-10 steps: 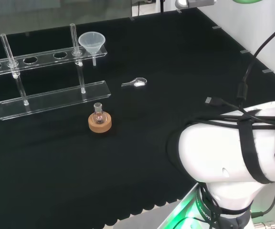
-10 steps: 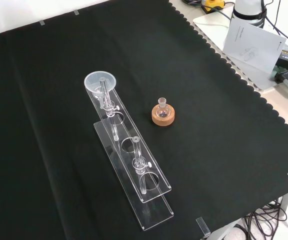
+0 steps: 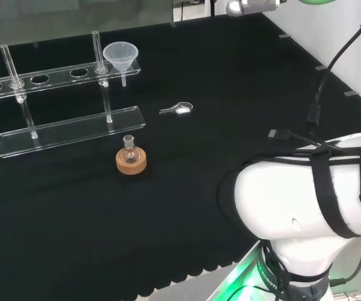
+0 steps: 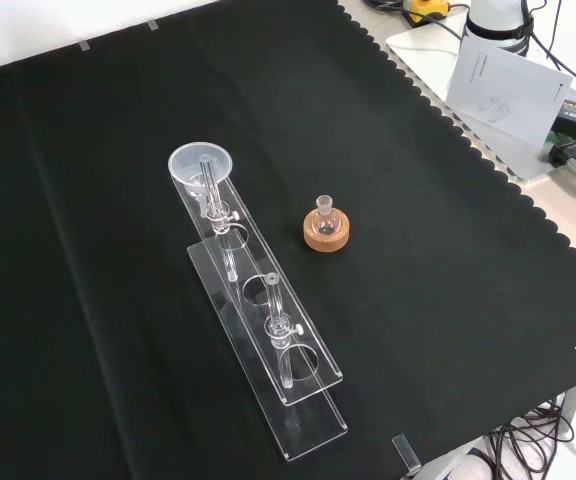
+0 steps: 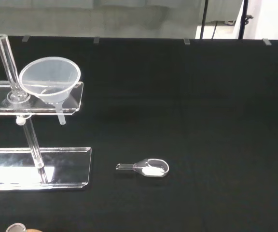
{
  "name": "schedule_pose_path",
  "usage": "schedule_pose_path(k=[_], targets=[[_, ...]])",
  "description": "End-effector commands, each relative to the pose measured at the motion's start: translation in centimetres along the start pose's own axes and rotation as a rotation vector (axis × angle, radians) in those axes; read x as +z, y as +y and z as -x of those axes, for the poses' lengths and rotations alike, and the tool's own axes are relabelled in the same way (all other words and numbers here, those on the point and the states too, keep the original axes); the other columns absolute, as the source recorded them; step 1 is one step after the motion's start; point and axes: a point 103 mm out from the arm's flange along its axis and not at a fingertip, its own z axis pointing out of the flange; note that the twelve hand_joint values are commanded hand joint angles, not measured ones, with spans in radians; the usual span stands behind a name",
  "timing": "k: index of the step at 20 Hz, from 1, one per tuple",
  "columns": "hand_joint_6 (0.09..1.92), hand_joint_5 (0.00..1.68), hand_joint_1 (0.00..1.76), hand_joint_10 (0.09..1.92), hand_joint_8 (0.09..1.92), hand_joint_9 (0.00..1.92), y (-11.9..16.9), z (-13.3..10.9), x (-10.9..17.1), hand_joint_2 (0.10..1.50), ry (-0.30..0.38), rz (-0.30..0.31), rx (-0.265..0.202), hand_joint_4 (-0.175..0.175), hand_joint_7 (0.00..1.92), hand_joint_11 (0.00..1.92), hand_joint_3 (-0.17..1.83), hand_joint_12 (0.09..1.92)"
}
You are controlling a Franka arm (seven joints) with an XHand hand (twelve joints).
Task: Pick up the funnel from the transparent funnel stand.
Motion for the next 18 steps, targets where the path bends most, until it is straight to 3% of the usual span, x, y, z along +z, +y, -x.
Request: schedule_pose_path(k=[1,5,10,18], targets=[[0.09,0.21,0.0,0.55,0.32,0.12,-0.7,-0.9,-1.0,1.17,-0.006,0.029,0.006,0.029,0.0,0.0,0.39,1.37],[0.09,0.21,0.0,0.56,0.32,0.12,0.9,-0.4,0.0,1.17,-0.012,0.019,0.031,0.029,0.0,0.0,0.39,1.38],[0.09,0.22,0.0,0.57,0.32,0.12,3.3,0.1,1.3,1.18,-0.013,0.006,0.018,0.028,0.0,0.0,0.38,1.38],[0.09,0.22,0.0,0.58,0.33,0.12,10.0,-2.1,4.1,1.18,0.007,-0.04,-0.077,0.026,0.0,0.0,0.37,1.38]])
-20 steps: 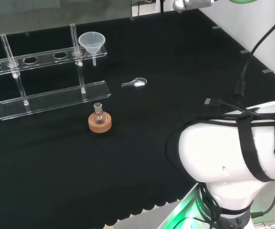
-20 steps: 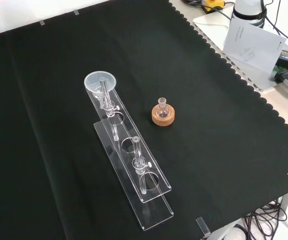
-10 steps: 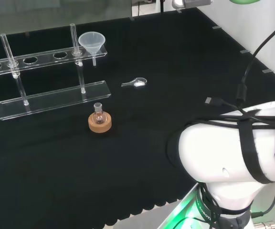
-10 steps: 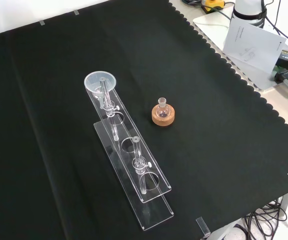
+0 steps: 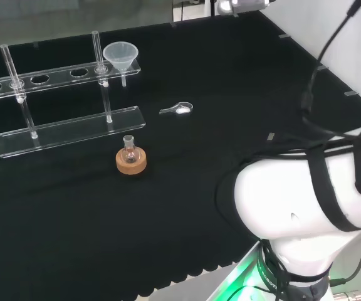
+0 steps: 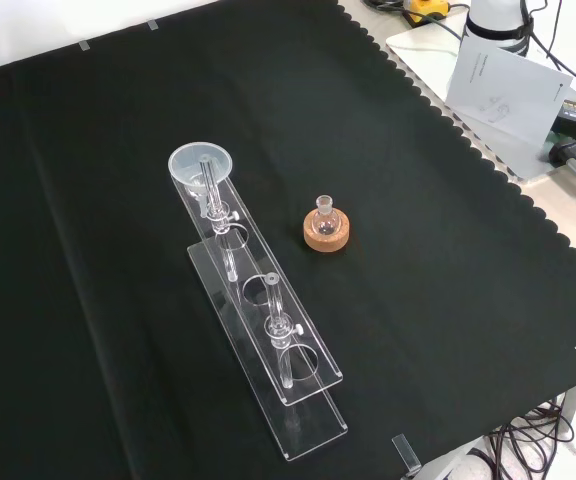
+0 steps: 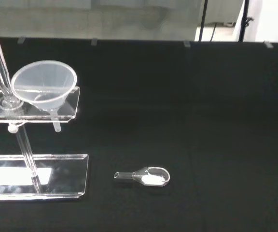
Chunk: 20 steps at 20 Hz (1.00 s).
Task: Pick up the funnel from the transparent funnel stand.
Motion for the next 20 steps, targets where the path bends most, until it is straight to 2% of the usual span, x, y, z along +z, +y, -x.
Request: schedule_pose_path(k=[1,4,6,13,14,15,16,17,20], targets=[[0.09,0.22,0.0,0.58,0.34,0.12,7.3,-2.0,3.2,1.18,0.012,-0.041,-0.087,0.026,0.0,0.0,0.37,1.38],[0.09,0.2,0.0,0.59,0.34,0.12,9.1,-2.8,4.2,1.17,0.007,-0.062,-0.112,0.027,0.0,0.0,0.37,1.38],[0.09,0.19,0.02,0.6,0.34,0.13,10.1,-3.3,4.7,1.16,0.004,-0.071,-0.111,0.027,0.0,0.0,0.35,1.38],[0.09,0.21,0.29,0.66,0.4,0.18,11.7,-6.4,6.0,1.03,-0.054,-0.081,-0.156,0.02,0.03,0.0,0.27,1.4],[0.09,0.21,0.33,0.67,0.41,0.19,11.8,-6.9,6.2,1.01,-0.066,-0.085,-0.173,0.018,0.03,0.01,0.27,1.41],[0.09,0.21,0.37,0.67,0.42,0.19,11.9,-7.4,6.5,0.99,-0.065,-0.092,-0.173,0.017,0.04,0.02,0.26,1.41],[0.09,0.21,0.39,0.68,0.43,0.2,12.0,-7.1,6.9,0.98,0.001,-0.084,-0.204,0.017,0.04,0.03,0.25,1.42],[0.09,0.21,0.41,0.68,0.44,0.21,12.2,-7.2,7.3,0.97,0.015,-0.092,-0.206,0.016,0.04,0.04,0.25,1.42],[0.09,0.21,0.45,0.69,0.46,0.22,12.5,-7.4,8.3,0.94,0.016,-0.118,-0.181,0.015,0.03,0.07,0.25,1.43]])
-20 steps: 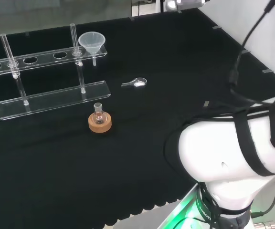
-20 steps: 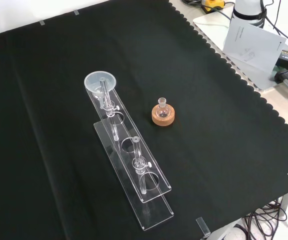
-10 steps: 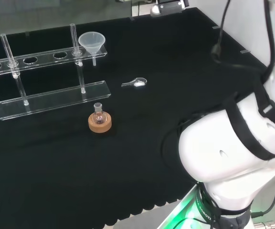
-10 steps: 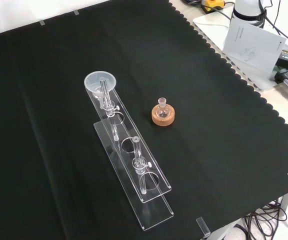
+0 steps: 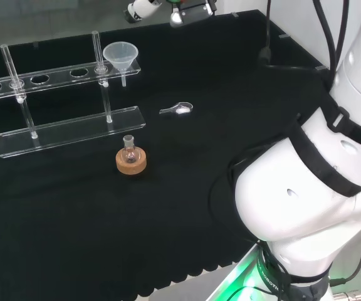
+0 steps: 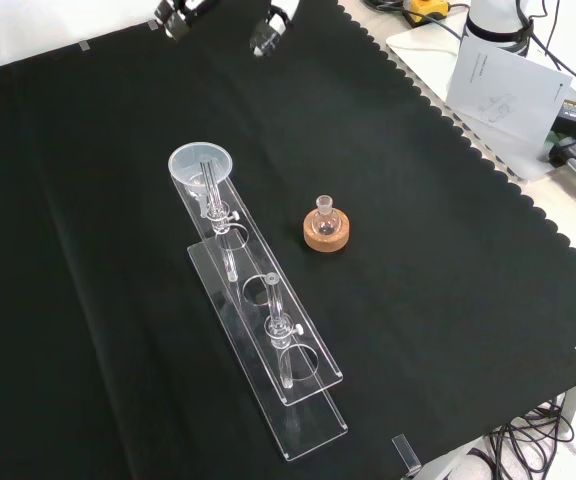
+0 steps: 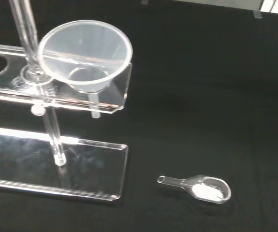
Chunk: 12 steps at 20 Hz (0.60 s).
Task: Pick up the funnel from the transparent funnel stand.
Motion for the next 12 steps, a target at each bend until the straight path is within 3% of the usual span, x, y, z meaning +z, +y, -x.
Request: schedule_pose_path(k=[1,9,12], targets=[[0.09,0.21,0.45,0.69,0.46,0.22,1.4,-0.5,1.9,0.94,0.056,-0.022,-0.02,0.016,0.03,0.08,0.25,1.43],[0.09,0.17,0.51,0.76,0.46,0.17,3.3,-3.5,3.2,0.83,-0.016,-0.105,-0.023,0.015,0.0,0.16,0.24,1.49],[0.09,0.15,0.52,0.79,0.42,0.15,3.8,-4.4,3.6,0.8,-0.039,-0.127,0.003,0.015,0.0,0.17,0.25,1.5]])
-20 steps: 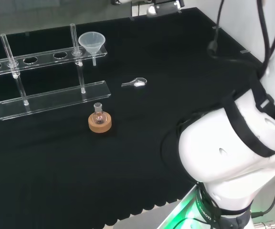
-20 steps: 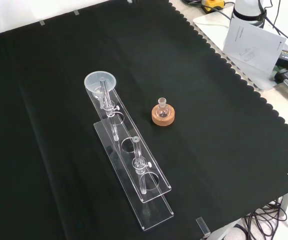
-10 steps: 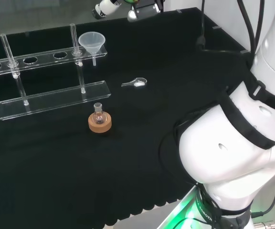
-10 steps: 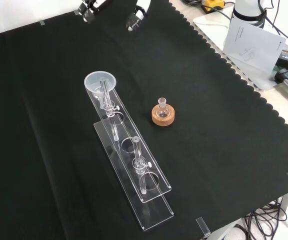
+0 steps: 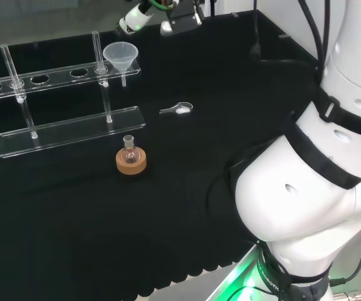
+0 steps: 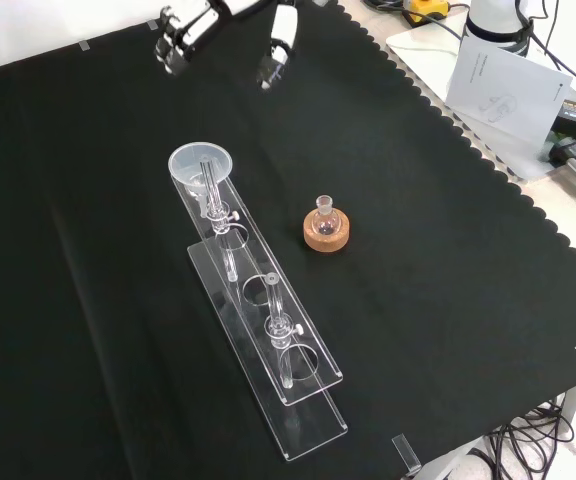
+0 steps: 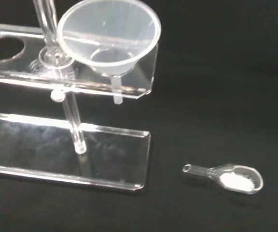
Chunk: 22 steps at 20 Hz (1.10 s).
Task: Pick up the funnel from the transparent funnel stand.
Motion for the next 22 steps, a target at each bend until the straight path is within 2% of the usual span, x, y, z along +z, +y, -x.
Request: schedule_pose_path(k=[1,4,8,9,10,11,15,20,22], targets=[[0.09,0.14,0.52,0.8,0.42,0.14,1.9,-2.4,1.2,0.8,-0.056,-0.073,0.064,0.015,0.0,0.17,0.25,1.51],[0.09,0.13,0.53,0.81,0.37,0.12,2.3,-2.7,1.7,0.77,-0.077,-0.1,0.096,0.014,0.0,0.18,0.25,1.51],[0.09,0.1,0.56,0.82,0.32,0.1,2.9,-3.1,2.6,0.75,-0.107,-0.125,0.102,0.011,0.0,0.2,0.25,1.52],[0.09,0.09,0.56,0.83,0.31,0.1,3.1,-3.1,2.8,0.75,-0.109,-0.131,0.105,0.01,0.0,0.2,0.25,1.52],[0.09,0.09,0.57,0.83,0.3,0.09,3.3,-2.7,3.1,0.75,-0.072,-0.134,0.108,0.01,0.0,0.2,0.25,1.52],[0.09,0.09,0.57,0.83,0.29,0.08,3.5,-2.6,3.3,0.74,-0.066,-0.14,0.111,0.009,0.0,0.2,0.25,1.52],[0.09,0.07,0.57,0.85,0.19,0.04,4.2,-2.4,4.0,0.74,-0.09,-0.16,0.119,0.005,0.0,0.2,0.26,1.51],[0.09,0.04,0.58,0.8,0.09,0.0,5.2,-2.8,4.7,0.73,-0.116,-0.182,0.116,0.0,0.0,0.19,0.26,1.52],[0.09,0.02,0.58,0.78,0.09,0.0,5.6,-2.7,5.0,0.73,-0.113,-0.193,0.094,0.0,0.0,0.18,0.26,1.52]])
